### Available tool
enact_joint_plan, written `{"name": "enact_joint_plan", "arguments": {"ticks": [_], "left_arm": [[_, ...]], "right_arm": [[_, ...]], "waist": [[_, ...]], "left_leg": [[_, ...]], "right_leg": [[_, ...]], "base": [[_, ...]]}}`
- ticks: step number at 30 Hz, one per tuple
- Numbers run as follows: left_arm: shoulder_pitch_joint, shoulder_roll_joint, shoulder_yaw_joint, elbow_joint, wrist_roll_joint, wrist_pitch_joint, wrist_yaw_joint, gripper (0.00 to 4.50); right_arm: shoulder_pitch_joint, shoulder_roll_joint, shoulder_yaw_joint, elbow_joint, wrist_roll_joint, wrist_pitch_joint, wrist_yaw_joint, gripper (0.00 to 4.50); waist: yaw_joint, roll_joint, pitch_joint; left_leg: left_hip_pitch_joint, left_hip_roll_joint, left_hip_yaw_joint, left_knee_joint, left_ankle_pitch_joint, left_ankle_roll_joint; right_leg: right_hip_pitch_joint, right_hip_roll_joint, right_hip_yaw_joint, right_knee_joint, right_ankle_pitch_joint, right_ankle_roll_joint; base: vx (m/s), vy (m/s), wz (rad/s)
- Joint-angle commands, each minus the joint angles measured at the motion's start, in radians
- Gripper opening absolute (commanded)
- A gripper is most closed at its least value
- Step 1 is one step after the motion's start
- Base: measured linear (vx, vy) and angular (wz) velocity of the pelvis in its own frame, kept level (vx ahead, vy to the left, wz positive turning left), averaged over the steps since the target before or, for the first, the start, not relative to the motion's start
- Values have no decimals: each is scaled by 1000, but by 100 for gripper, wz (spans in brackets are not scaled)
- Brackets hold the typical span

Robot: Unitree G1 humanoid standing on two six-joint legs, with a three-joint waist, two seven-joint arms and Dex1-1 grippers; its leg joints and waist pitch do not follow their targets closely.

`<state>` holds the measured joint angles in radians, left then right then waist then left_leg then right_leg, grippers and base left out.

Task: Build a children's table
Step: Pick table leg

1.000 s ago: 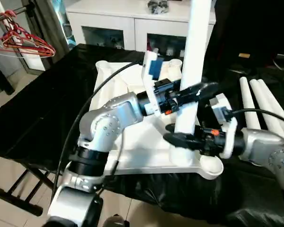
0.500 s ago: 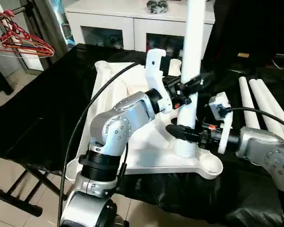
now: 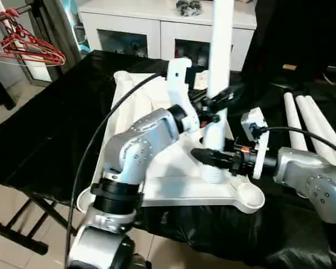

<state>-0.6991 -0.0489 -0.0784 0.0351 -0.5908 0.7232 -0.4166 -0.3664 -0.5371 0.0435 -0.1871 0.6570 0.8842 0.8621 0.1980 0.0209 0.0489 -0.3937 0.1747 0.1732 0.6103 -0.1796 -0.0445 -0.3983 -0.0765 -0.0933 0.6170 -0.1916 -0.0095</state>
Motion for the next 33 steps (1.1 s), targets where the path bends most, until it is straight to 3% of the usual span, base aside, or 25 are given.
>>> {"name": "enact_joint_plan", "arguments": {"ticks": [1, 13, 24, 32, 33], "left_arm": [[-10, 6, -18, -14, 10, 6, -28, 184], [-6, 6, -29, -29, -24, 26, -80, 184], [-10, 13, -32, -30, -27, 37, -109, 184], [-10, 17, -39, -36, -34, 46, -121, 184], [-10, 18, -42, -36, -30, 47, -124, 184]], "right_arm": [[-22, -15, 13, -5, 6, -8, 35, 313], [-36, -20, 23, 24, 3, -12, 66, 313], [-20, -32, 46, 26, -1, 7, 91, 204], [-13, -37, 52, 20, 2, 15, 94, 192], [-11, -38, 52, 19, 2, 15, 94, 192]], "waist": [[-1, -30, -73], [-1, -35, -74], [-1, -29, -74], [0, -30, -75], [0, -24, -75]], "left_leg": [[12, 57, -20, -59, -56, 49], [14, 57, -19, -58, -59, 52], [15, 58, -20, -58, -67, 47], [15, 58, -20, -57, -61, 50], [15, 58, -21, -57, -60, 50]], "right_leg": [[54, -85, 58, -71, -177, -121], [56, -86, 58, -69, -165, -144], [57, -85, 57, -69, -160, -151], [57, -86, 58, -67, -149, -157], [56, -86, 58, -67, -145, -159]], "base": [[0, 0, 0], [0, 0, 0], [0, 0, 0], [0, 0, 0], [0, 0, 0]]}}
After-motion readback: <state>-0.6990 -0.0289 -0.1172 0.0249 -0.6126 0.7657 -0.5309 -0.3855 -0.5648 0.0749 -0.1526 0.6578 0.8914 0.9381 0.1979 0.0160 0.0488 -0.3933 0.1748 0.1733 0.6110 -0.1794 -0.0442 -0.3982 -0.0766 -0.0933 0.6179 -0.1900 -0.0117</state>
